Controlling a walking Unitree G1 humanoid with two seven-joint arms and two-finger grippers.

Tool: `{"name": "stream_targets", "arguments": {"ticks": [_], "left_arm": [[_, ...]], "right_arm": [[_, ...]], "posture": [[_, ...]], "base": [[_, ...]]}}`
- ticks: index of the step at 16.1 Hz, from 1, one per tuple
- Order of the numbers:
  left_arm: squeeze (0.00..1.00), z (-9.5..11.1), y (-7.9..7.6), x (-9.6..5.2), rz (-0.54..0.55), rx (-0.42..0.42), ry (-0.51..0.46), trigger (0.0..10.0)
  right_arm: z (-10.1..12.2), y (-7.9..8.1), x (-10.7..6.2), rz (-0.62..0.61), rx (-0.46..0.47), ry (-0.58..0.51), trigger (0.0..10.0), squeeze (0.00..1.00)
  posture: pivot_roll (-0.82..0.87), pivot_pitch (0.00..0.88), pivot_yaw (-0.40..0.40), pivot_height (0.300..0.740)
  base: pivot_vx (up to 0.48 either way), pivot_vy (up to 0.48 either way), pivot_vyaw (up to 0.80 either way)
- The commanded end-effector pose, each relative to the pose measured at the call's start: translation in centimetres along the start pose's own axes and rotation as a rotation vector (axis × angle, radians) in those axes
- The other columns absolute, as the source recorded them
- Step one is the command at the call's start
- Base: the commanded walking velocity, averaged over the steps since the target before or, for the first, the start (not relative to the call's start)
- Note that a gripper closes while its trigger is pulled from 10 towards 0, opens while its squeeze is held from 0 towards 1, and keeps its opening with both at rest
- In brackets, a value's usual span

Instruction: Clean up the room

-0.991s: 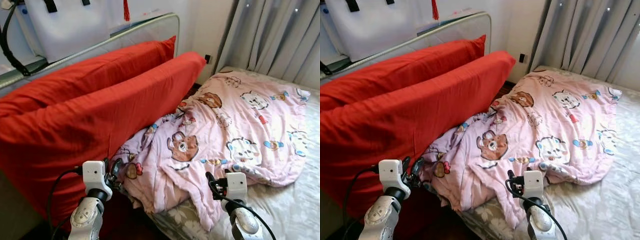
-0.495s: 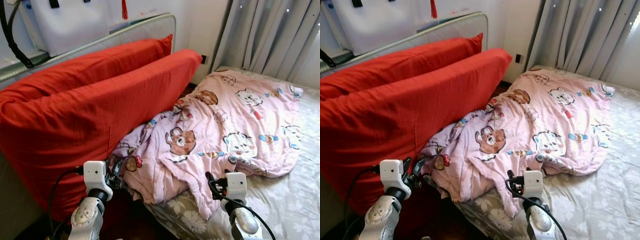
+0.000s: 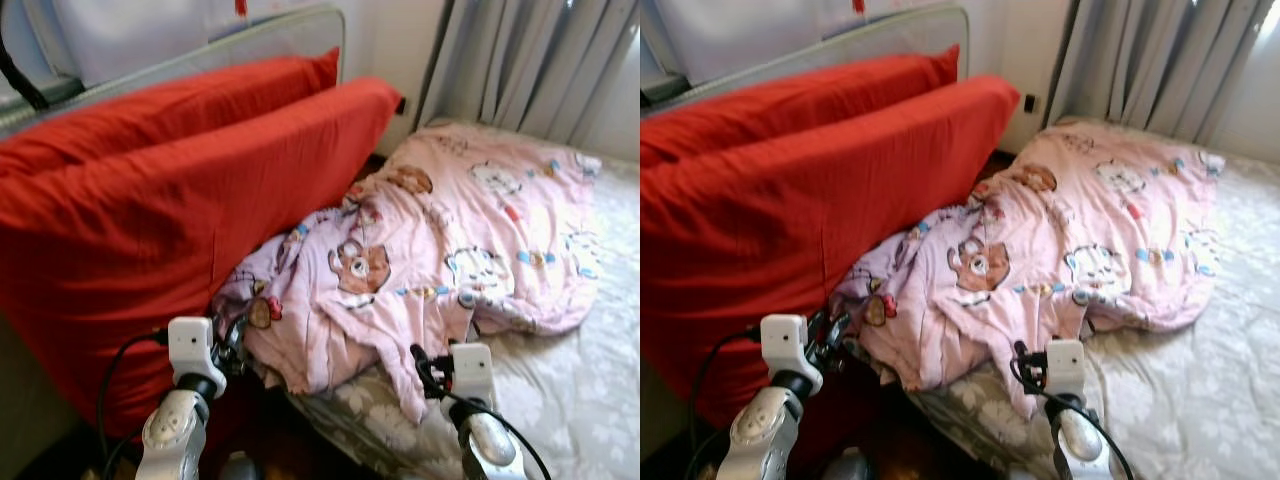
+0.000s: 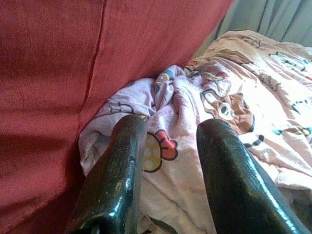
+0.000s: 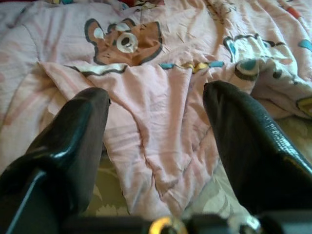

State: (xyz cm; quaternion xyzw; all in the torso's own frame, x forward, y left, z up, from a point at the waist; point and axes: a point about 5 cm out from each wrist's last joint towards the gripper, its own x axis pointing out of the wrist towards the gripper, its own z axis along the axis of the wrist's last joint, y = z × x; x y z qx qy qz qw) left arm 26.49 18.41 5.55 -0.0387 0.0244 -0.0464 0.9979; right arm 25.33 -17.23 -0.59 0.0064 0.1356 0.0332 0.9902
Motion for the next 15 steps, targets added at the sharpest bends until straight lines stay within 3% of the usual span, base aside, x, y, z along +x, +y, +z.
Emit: {"name": "stream_targets", "arguments": {"ticks": [1, 14, 15], "left_arm": [[0.00, -0.03, 0.00, 0.09, -0.002, -0.011, 0.004, 10.0], [0.00, -0.15, -0.41, 0.29, -0.034, -0.013, 0.018, 10.0], [0.00, -0.14, -0.43, 0.28, -0.034, -0.014, 0.018, 10.0]], "right_arm": [[0.12, -0.04, 0.04, 0.000, -0.001, -0.004, 10.0, 0.00], [-0.15, 0.37, -0.05, 0.026, -0.002, 0.005, 10.0, 0.00], [-0.17, 0.46, -0.12, 0.035, -0.005, 0.002, 10.0, 0.00]], "posture": [[0.00, 0.027, -0.032, 0.644], [0.00, 0.026, -0.027, 0.644], [0.00, 0.025, -0.026, 0.644]], "base": [[0.000, 0.000, 0.00], [0.000, 0.000, 0.00], [0.000, 0.000, 0.80]]}}
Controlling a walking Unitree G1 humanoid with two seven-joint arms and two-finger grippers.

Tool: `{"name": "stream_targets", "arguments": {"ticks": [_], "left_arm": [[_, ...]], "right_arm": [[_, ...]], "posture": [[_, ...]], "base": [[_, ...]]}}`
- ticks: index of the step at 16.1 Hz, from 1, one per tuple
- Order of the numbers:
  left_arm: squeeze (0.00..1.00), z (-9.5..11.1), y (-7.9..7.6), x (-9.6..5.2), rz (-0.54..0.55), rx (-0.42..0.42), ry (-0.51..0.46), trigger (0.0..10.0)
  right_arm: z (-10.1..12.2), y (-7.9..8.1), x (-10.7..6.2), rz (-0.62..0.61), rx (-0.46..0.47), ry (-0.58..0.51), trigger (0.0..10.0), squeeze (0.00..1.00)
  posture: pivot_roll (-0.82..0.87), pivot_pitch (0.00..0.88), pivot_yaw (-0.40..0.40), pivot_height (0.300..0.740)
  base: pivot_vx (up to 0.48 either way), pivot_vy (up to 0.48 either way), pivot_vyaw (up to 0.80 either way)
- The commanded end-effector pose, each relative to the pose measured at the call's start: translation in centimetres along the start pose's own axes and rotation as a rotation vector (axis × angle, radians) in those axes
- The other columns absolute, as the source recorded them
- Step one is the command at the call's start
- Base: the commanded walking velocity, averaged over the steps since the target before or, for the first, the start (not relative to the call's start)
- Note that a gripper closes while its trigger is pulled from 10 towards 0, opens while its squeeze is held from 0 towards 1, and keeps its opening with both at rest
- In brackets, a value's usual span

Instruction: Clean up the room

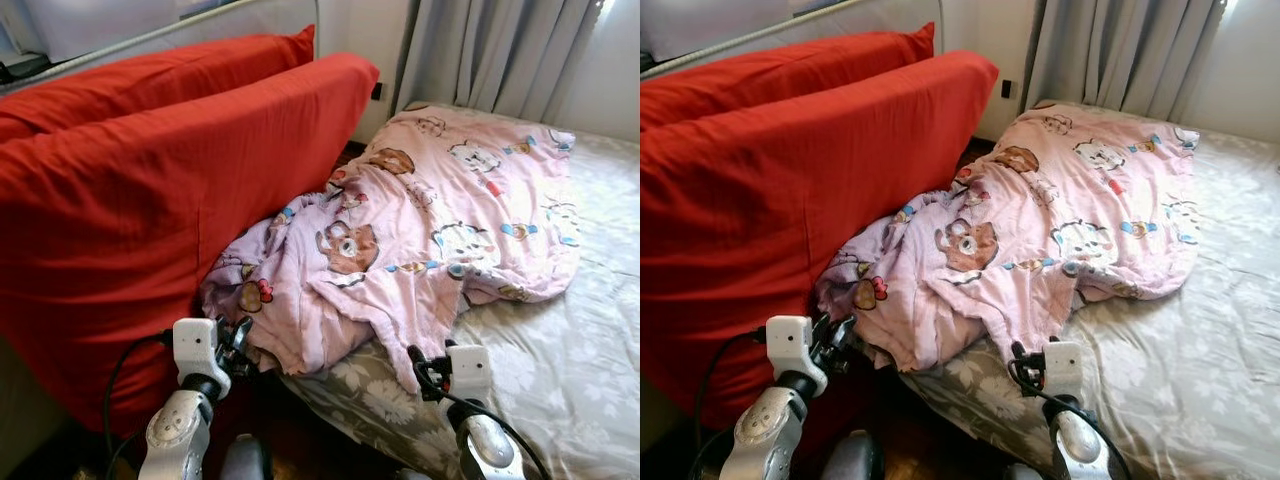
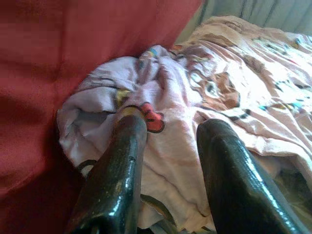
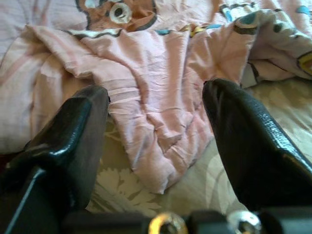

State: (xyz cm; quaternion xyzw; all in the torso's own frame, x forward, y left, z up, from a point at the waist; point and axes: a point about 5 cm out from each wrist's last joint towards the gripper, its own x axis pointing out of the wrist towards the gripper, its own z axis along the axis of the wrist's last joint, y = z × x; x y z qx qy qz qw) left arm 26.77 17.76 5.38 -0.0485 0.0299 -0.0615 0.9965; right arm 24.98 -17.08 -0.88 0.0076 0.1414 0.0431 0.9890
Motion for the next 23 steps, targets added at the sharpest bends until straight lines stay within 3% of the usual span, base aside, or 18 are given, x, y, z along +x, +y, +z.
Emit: {"name": "stream_targets", "arguments": {"ticks": [1, 16, 23], "left_arm": [[0.00, 0.1, 0.1, -0.1, -0.005, 0.005, 0.006, 10.0], [0.00, 0.2, 0.1, 0.0, -0.016, 0.012, 0.006, 10.0], [0.00, 0.7, -0.2, 0.1, -0.025, 0.011, -0.011, 10.0]], "right_arm": [[0.1, 0.3, 0.1, 0.012, -0.006, -0.009, 10.0, 0.00], [-0.2, 0.2, 0.1, -0.012, 0.015, 0.022, 10.0, 0.00], [-1.9, 0.7, 0.3, 0.075, -0.029, 0.180, 10.0, 0.00]], "posture": [[0.00, 0.025, -0.026, 0.644], [0.00, 0.034, -0.021, 0.644], [0.01, 0.052, -0.015, 0.644]], "base": [[0.000, 0.000, 0.80], [0.269, 0.000, 0.03], [0.125, 0.000, 0.00]]}}
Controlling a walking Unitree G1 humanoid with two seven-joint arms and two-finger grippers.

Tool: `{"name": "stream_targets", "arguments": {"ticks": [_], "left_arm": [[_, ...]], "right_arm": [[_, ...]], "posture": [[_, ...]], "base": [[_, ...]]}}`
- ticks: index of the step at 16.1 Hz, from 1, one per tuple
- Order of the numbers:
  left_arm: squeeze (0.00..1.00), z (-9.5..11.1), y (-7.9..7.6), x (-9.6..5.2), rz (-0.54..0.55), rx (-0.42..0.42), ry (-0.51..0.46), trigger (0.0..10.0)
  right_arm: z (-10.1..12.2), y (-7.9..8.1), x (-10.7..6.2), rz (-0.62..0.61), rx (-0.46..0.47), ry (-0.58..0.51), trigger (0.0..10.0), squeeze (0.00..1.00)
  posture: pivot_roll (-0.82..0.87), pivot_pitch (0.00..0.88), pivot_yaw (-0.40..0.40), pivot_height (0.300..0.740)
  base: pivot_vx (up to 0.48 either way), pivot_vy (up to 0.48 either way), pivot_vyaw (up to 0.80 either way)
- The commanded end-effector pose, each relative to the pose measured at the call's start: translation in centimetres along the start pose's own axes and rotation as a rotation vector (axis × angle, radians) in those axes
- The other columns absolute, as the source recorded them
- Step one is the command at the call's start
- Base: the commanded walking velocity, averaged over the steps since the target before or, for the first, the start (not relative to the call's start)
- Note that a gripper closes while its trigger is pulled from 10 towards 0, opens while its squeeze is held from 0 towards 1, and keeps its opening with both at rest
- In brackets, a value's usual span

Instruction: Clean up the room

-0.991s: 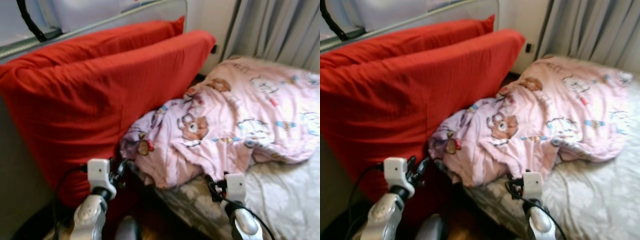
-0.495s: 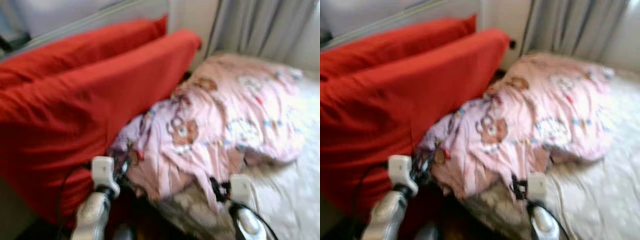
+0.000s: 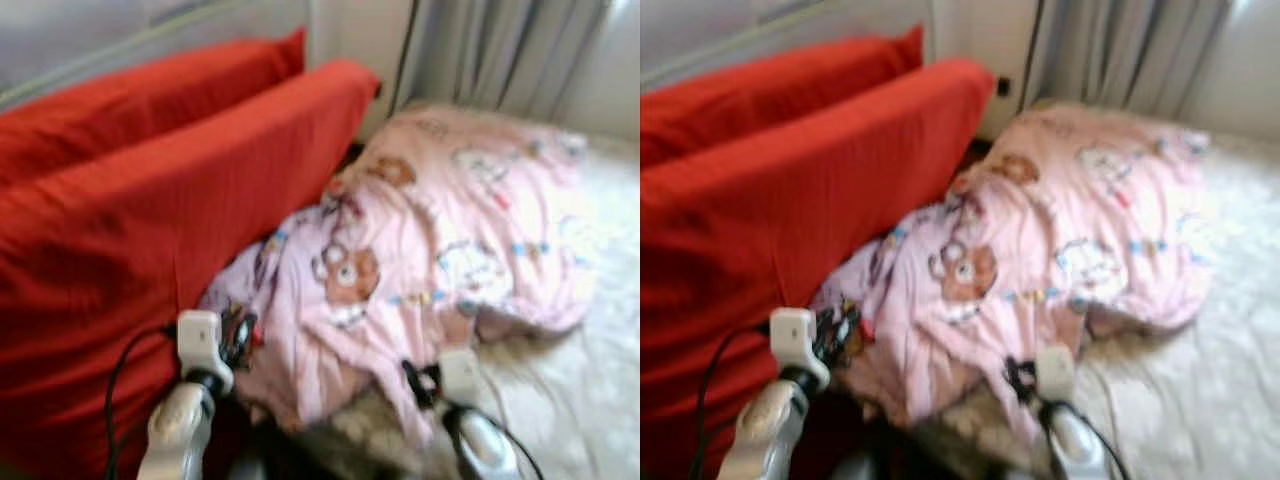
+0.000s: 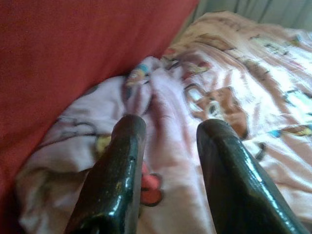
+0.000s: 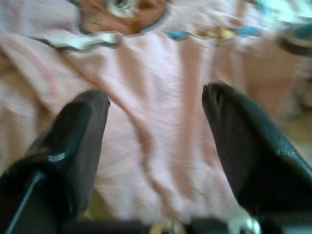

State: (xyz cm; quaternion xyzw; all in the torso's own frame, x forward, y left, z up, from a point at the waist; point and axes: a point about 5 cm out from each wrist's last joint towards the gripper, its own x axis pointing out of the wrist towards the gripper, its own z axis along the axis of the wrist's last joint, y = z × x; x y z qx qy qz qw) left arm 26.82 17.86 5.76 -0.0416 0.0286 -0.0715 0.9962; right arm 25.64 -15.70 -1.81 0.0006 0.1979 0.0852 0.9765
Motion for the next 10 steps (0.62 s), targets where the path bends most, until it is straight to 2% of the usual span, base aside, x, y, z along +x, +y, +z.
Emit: {"name": "stream_targets", "arguments": {"ticks": [1, 3, 4, 5, 8, 10], "left_arm": [[0.00, 0.4, -0.3, 0.1, -0.006, -0.004, -0.013, 10.0], [0.00, 0.5, -0.4, 0.0, -0.012, -0.002, -0.013, 10.0], [0.00, 0.5, -0.4, -0.2, -0.015, 0.000, -0.012, 10.0], [0.00, 0.6, -0.4, -0.4, -0.015, 0.001, -0.012, 10.0], [0.00, 0.7, 0.1, -1.3, -0.001, 0.011, -0.002, 10.0], [0.00, 0.4, 0.0, -1.7, -0.003, 0.011, 0.014, 10.0]], "right_arm": [[-2.2, -0.1, -0.6, 0.033, -0.038, 0.151, 10.0, 0.00], [-3.3, 0.2, -0.4, 0.050, -0.116, 0.274, 10.0, 0.00], [-3.2, 0.0, -0.3, 0.023, -0.127, 0.292, 10.0, 0.85], [-3.0, -0.2, -0.1, 0.002, -0.131, 0.293, 10.0, 1.00], [-1.0, -0.3, 1.3, -0.056, -0.145, 0.252, 10.0, 1.00], [-1.1, -0.4, 1.3, -0.079, -0.211, 0.277, 10.0, 1.00]], "posture": [[0.02, 0.066, -0.009, 0.644], [0.03, 0.078, -0.002, 0.644], [0.04, 0.088, 0.001, 0.644], [0.05, 0.095, 0.003, 0.644], [0.07, 0.126, 0.007, 0.644], [0.07, 0.128, 0.010, 0.644]], "base": [[0.000, 0.000, 0.00], [0.000, 0.000, 0.00], [0.000, 0.000, 0.00], [0.000, 0.000, 0.00], [0.000, 0.000, 0.00], [0.000, 0.000, 0.00]]}}
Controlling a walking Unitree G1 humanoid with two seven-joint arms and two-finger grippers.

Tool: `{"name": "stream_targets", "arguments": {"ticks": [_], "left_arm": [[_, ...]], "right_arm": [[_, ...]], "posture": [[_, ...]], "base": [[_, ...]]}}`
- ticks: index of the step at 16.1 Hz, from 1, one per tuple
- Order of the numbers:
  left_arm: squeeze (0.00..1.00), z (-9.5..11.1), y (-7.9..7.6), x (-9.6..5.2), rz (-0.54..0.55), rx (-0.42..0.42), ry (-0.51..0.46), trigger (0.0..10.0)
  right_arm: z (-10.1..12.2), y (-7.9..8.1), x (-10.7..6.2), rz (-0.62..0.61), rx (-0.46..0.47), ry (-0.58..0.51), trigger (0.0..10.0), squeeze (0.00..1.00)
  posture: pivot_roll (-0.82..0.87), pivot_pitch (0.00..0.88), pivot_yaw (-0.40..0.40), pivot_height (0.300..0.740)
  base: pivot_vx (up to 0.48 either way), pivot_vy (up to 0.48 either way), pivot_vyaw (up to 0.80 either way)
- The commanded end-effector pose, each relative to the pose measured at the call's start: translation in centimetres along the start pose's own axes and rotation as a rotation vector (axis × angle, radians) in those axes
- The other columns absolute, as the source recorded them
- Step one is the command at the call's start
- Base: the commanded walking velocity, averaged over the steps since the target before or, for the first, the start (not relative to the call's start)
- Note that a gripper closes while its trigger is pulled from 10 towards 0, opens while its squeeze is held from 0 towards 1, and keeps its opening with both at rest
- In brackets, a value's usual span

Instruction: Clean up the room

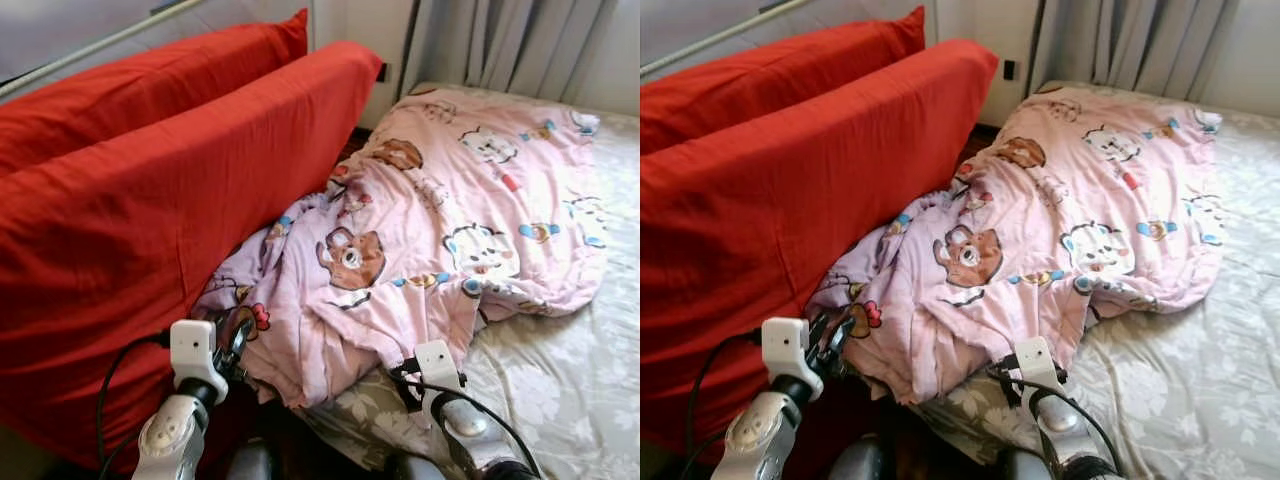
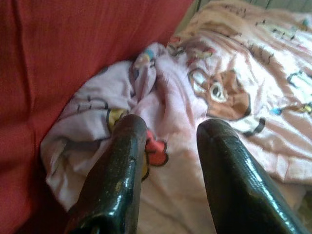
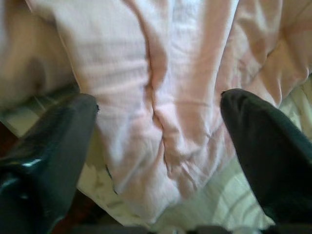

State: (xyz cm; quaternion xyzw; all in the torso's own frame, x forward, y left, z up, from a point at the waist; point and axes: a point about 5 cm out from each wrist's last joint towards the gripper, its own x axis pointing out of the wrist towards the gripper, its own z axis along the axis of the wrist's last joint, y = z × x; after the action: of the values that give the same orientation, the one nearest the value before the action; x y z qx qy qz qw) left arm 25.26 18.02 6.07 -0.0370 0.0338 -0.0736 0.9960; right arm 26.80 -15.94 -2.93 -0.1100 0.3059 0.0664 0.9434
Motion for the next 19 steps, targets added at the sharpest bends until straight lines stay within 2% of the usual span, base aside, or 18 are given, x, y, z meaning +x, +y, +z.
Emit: {"name": "stream_targets", "arguments": {"ticks": [1, 2, 3, 11, 14, 19], "left_arm": [[0.00, 0.0, -0.1, -0.3, -0.002, 0.002, 0.010, 10.0], [0.00, 0.1, -0.3, -0.4, -0.007, 0.001, 0.012, 10.0], [0.00, 0.3, -0.4, -0.5, -0.008, 0.001, 0.012, 10.0], [0.00, 1.3, -1.1, -1.0, -0.043, 0.004, 0.015, 10.0], [0.00, 1.4, -1.1, -1.8, -0.040, 0.009, 0.031, 10.0], [0.00, 1.4, -0.9, -2.7, -0.027, 0.011, 0.059, 10.0]], "right_arm": [[-0.8, 0.2, -0.1, -0.006, -0.028, 0.047, 10.0, 1.00], [-1.3, 0.6, -0.2, 0.020, -0.019, 0.066, 10.0, 0.63], [-1.6, 0.8, -0.3, 0.025, -0.034, 0.075, 10.0, 0.00], [-1.9, 0.4, -0.5, -0.007, -0.012, 0.059, 10.0, 0.00], [-1.9, 0.5, -0.5, -0.004, -0.022, 0.060, 10.0, 0.00], [-1.1, -0.9, -0.3, -0.071, -0.072, 0.044, 10.0, 0.00]], "posture": [[0.07, 0.130, 0.012, 0.644], [0.08, 0.140, 0.014, 0.644], [0.08, 0.151, 0.015, 0.644], [0.11, 0.261, 0.021, 0.644], [0.12, 0.289, 0.025, 0.644], [0.13, 0.316, 0.032, 0.644]], "base": [[0.000, 0.000, 0.00], [0.000, 0.000, 0.00], [0.000, 0.000, 0.00], [0.000, 0.000, 0.00], [0.000, 0.000, 0.00], [0.000, 0.000, 0.00]]}}
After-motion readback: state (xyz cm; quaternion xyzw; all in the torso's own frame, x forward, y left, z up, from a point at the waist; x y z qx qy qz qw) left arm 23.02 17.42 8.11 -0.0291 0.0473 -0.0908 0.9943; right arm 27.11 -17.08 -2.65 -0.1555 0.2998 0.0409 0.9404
